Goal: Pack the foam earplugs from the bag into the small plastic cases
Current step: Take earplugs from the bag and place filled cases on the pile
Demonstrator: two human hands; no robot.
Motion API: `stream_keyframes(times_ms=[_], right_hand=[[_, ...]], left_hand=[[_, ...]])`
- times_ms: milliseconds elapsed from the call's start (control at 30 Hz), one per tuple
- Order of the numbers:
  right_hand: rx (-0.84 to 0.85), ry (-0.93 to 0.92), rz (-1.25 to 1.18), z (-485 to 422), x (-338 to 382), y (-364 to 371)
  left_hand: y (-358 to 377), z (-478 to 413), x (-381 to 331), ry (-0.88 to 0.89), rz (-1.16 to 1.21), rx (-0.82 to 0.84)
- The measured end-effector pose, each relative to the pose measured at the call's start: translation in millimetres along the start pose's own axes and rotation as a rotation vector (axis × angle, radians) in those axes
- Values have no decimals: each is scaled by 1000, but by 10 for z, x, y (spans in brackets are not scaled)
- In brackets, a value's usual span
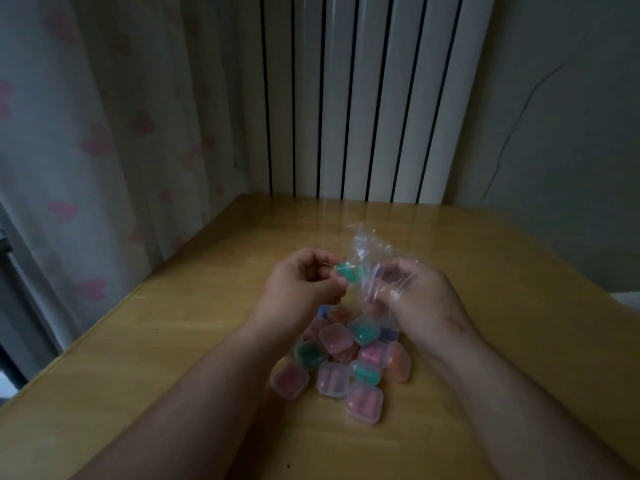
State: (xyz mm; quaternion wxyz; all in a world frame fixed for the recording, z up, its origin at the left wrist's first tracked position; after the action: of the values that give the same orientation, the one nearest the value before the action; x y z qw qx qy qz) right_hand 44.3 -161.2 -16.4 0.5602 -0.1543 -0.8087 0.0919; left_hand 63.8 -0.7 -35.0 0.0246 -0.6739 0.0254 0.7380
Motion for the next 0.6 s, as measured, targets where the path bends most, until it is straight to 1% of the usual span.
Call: stream_keyframes(times_ms=[133, 233, 333, 400, 533, 600], right_hand=[[61, 103, -280, 29, -13, 51], [81, 128, -258, 20, -42, 54], [110, 116, -202, 22, -75, 92], [66, 118, -230, 11, -90, 89], [-22, 167, -498, 5, -83, 83], [-64, 164, -540, -2, -75, 65]], left_hand=[[4, 6, -6, 18, 43, 23], [-7, 0, -5, 20, 96, 25], [-7, -11, 0, 35, 84, 12], [-5, -18, 0, 46, 66, -4], [0, 1, -24, 62, 43, -21], [18, 6, -21, 53, 41, -17]])
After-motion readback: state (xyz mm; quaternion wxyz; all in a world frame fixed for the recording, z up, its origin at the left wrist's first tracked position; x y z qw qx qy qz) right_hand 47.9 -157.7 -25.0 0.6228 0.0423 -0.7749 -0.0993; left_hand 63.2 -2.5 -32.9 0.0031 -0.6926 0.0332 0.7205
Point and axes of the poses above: each hand's wrist, its own z-axis away from the middle knuckle, its own y-axis out of the palm, x = y × z, the point moved 4 cm from there along -z, towards the middle knuckle, and after that the axes turned 13 degrees about -y, right-handed, at the moved point
